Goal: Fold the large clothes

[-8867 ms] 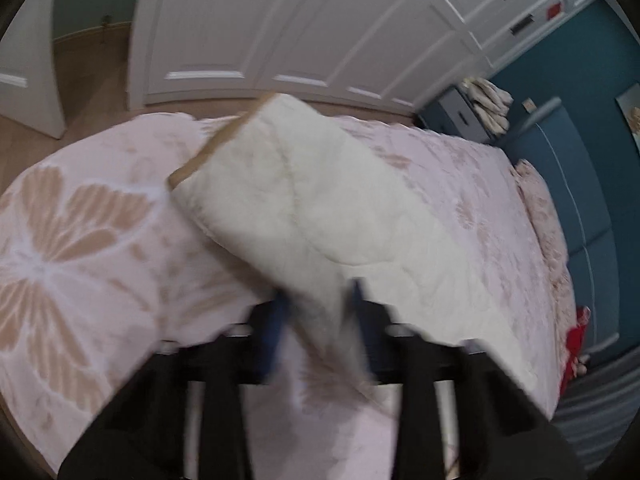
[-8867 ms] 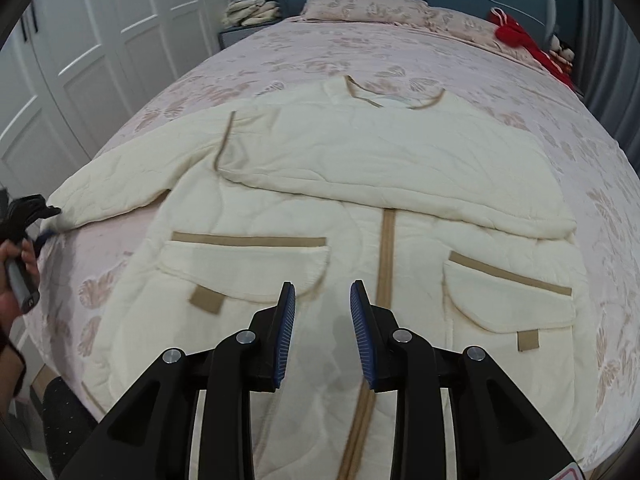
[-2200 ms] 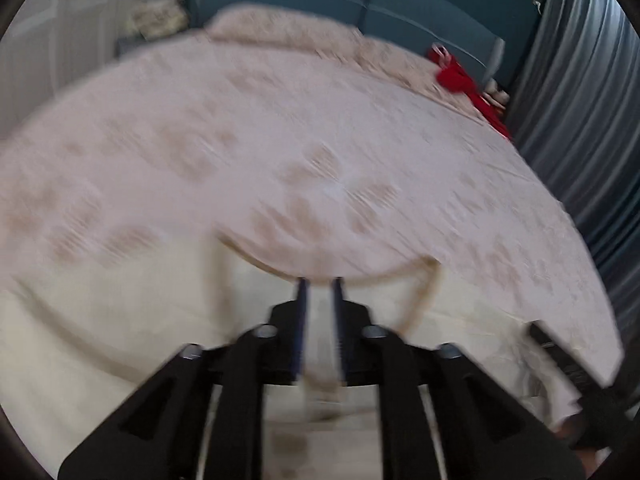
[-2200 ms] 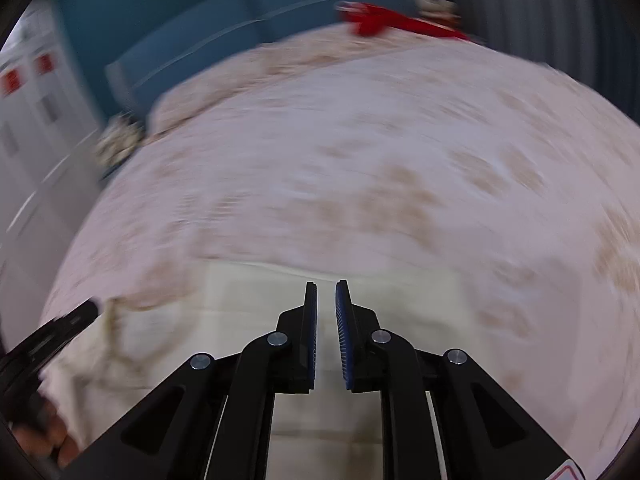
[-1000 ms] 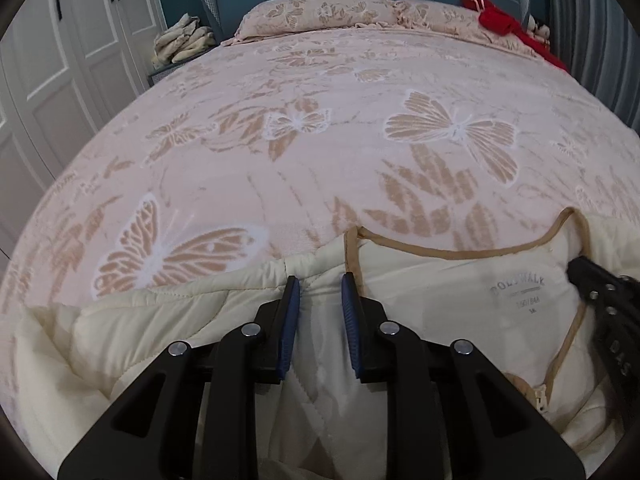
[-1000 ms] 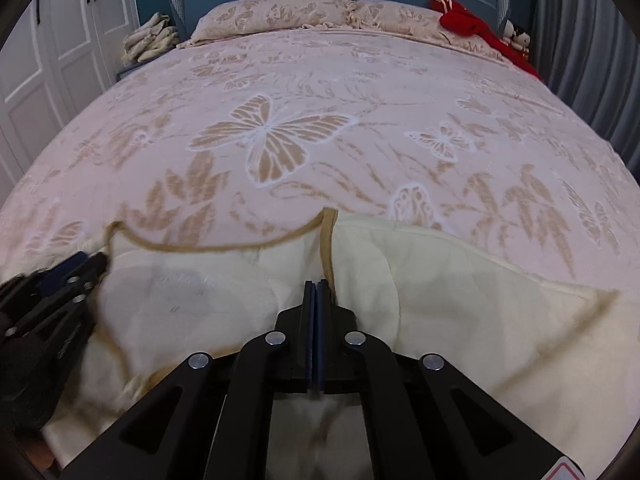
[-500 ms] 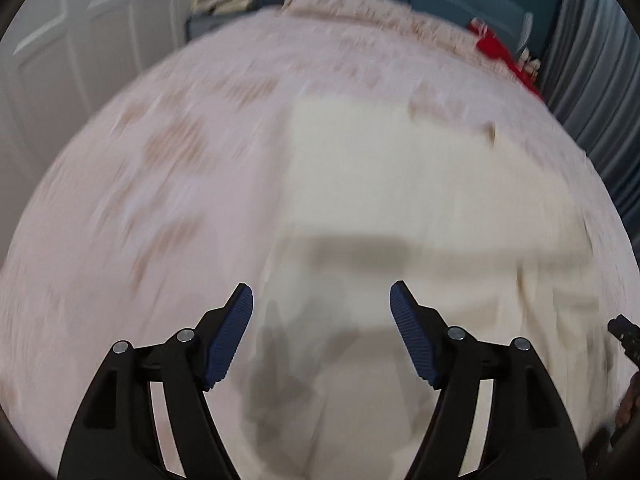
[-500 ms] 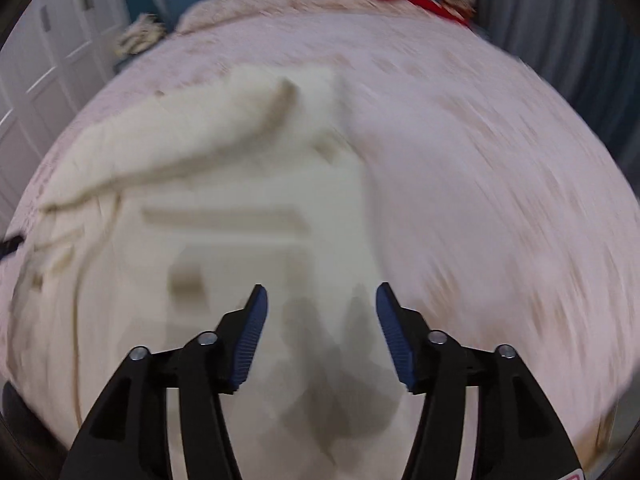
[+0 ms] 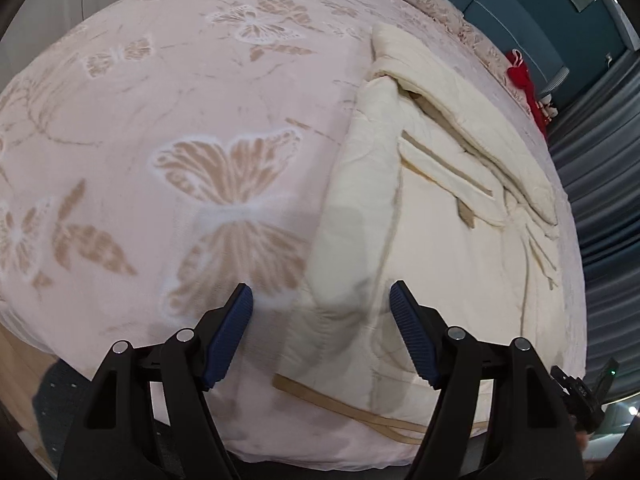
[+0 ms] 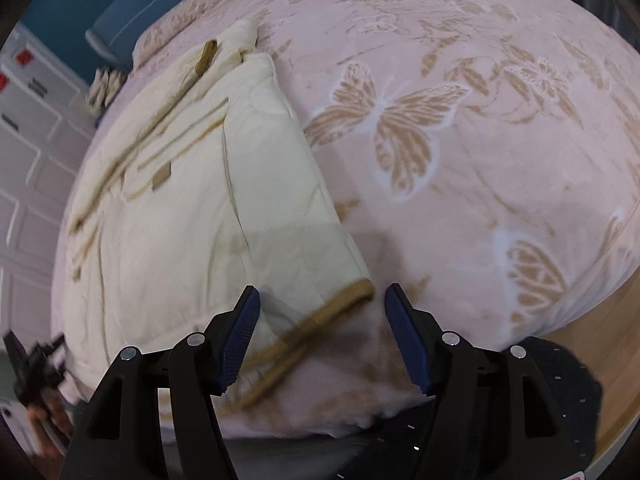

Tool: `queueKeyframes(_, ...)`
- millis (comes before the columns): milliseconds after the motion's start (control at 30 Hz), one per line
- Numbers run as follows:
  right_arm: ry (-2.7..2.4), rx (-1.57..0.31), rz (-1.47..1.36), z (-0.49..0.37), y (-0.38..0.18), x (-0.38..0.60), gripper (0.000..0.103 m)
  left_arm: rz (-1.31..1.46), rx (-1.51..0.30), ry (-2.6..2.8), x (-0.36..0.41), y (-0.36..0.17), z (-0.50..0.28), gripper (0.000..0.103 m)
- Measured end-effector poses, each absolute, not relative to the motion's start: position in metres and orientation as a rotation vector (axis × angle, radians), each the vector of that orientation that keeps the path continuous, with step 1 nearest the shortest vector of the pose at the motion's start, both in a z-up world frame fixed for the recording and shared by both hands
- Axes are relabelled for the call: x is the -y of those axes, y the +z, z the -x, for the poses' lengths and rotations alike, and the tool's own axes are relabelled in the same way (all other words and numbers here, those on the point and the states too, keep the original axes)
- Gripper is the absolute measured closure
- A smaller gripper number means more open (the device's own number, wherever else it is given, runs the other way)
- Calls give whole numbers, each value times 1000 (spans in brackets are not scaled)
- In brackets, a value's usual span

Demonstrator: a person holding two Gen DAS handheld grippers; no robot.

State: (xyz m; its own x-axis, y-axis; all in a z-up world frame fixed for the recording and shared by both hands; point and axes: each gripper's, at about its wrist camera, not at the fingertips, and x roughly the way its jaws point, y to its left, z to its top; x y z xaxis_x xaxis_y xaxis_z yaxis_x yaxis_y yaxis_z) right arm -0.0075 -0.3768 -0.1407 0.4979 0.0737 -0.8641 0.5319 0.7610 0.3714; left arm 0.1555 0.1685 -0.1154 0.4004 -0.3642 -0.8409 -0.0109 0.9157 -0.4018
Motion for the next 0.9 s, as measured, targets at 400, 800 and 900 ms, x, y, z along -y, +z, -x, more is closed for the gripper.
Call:
queueKeyframes(400, -223, -925, -600, 17, -81, 357, 99, 368, -1068, -355, -155, -65, -134, 96)
queueKeyframes(800, 38, -1150, -235, 112, -19, 315, 99, 244, -1097, -486, -189, 16, -13, 96)
queueKeyframes(900, 132, -1154, -223, 125, 4, 310, 99, 203, -1092, -507, -196, 39, 21, 96)
